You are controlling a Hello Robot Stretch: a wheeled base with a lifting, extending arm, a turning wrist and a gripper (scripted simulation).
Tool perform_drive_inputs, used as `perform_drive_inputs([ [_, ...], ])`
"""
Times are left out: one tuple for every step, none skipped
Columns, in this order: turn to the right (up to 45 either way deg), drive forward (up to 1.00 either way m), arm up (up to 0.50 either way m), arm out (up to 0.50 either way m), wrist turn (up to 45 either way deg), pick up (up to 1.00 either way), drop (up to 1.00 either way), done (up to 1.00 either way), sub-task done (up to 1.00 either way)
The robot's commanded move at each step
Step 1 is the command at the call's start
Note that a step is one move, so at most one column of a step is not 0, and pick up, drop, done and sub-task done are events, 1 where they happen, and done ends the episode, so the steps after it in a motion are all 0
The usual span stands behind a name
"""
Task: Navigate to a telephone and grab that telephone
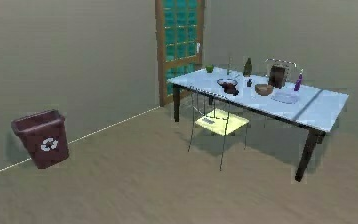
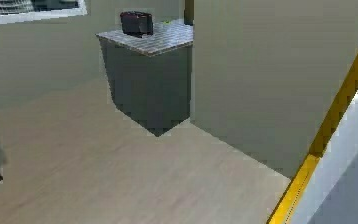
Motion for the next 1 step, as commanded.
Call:
perform_drive_inputs([
  [-24.0,0.00,0.00,0.00,0.0,0.00,0.00,0.00,0.00],
])
